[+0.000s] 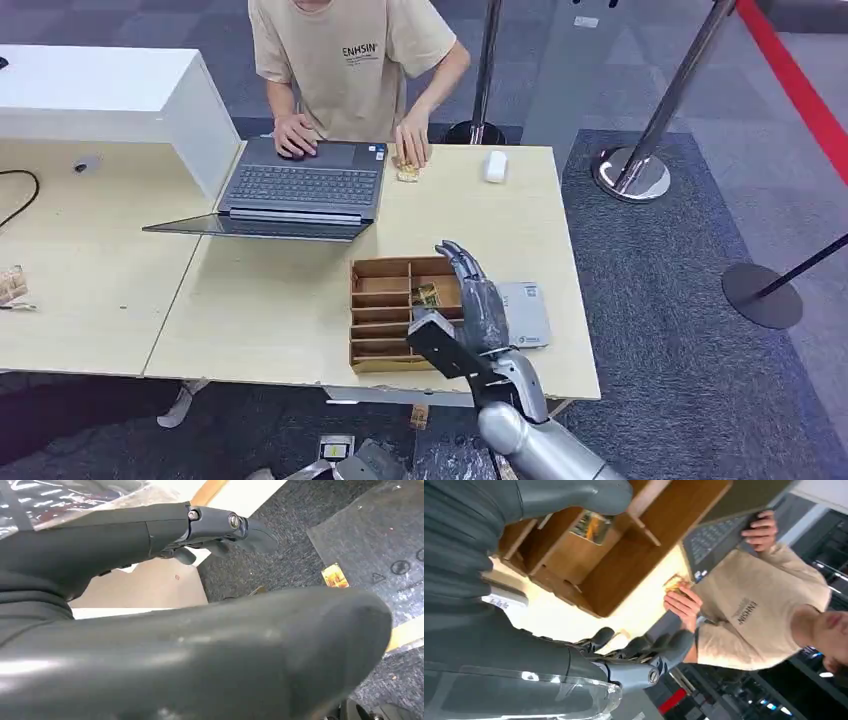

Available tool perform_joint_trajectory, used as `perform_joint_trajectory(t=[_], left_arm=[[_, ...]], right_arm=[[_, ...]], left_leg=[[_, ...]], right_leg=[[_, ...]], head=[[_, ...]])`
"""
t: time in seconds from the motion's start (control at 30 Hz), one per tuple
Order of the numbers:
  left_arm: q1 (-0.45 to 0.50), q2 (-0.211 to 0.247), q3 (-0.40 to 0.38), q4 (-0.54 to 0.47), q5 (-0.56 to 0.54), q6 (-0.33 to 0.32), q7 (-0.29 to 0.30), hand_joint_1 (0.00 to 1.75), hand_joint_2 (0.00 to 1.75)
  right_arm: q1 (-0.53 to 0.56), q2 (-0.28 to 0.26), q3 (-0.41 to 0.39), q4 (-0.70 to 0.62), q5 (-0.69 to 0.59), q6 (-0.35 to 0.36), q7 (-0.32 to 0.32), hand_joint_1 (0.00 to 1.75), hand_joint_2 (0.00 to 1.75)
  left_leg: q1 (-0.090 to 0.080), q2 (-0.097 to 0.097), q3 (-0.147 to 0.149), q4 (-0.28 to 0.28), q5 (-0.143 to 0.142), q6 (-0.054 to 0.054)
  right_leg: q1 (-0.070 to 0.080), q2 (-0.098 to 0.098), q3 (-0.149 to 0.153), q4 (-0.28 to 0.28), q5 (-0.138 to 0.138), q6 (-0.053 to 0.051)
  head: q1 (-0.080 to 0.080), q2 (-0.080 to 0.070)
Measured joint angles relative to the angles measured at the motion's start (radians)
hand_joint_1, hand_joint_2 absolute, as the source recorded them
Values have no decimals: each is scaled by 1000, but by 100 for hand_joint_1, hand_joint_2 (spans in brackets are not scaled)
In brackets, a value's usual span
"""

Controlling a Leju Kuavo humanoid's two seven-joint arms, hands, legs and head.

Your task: Pass the card to the sensor for recognition and then transmit it.

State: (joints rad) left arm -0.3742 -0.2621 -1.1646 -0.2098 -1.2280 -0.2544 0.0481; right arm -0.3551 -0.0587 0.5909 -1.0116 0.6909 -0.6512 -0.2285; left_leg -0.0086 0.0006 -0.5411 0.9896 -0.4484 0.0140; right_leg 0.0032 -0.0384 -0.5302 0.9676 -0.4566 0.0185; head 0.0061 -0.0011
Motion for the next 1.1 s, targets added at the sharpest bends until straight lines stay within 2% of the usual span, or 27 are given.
perform_joint_trajectory(t=[0.1,0.17,0.2,0.23,0.27,0.3,0.5,0.63,0.9,0.93,1.1], left_arm=[[0,0,0,0,0,0,0,0,0],[0,0,0,0,0,0,-1,0,0],[0,0,0,0,-1,0,-1,0,0],[0,0,0,0,-1,0,-2,0,0],[0,0,0,0,-2,0,-3,0,0],[0,0,0,0,-2,0,-4,0,0],[0,0,0,0,-6,0,-8,0,0],[0,0,0,0,-8,0,-9,0,0],[0,0,0,0,-13,0,-12,0,0],[0,0,0,0,-14,0,-12,0,0],[0,0,0,0,-14,1,-13,0,0]], right_arm=[[0,0,3,29,2,-7,0,65,175],[0,0,5,45,2,-7,0,79,175],[-1,0,6,52,1,-7,0,77,175],[-1,0,8,62,0,-7,0,66,175],[-1,0,9,69,0,-8,-1,47,175],[-1,0,11,77,-1,-8,-3,42,175],[-14,4,14,110,-15,-27,-21,49,175],[-19,7,16,125,-17,-30,-24,40,175],[-24,14,16,141,-42,-35,-40,44,175],[-25,15,16,145,-50,-37,-44,38,175],[-30,23,11,155,-118,-43,-87,33,175]], left_leg=[[0,0,0,0,0,0],[0,0,0,0,0,0],[0,0,0,0,0,0],[0,0,0,0,0,0],[0,0,0,0,0,0],[0,0,0,0,0,0],[0,0,1,0,0,0],[0,0,1,0,0,0],[0,0,2,0,0,0],[0,0,2,0,0,0],[0,0,3,0,0,0]], right_leg=[[0,0,0,0,0,0],[0,0,0,0,0,0],[0,0,0,0,0,0],[0,0,0,0,0,0],[0,0,0,0,0,0],[0,0,0,0,0,0],[0,0,1,0,0,0],[0,0,1,0,0,0],[0,0,2,0,0,0],[0,0,2,0,0,0],[0,0,2,0,0,0]], head=[[0,0],[0,0],[0,0],[0,0],[0,0],[0,0],[0,0],[0,0],[0,0],[0,0],[0,0]])
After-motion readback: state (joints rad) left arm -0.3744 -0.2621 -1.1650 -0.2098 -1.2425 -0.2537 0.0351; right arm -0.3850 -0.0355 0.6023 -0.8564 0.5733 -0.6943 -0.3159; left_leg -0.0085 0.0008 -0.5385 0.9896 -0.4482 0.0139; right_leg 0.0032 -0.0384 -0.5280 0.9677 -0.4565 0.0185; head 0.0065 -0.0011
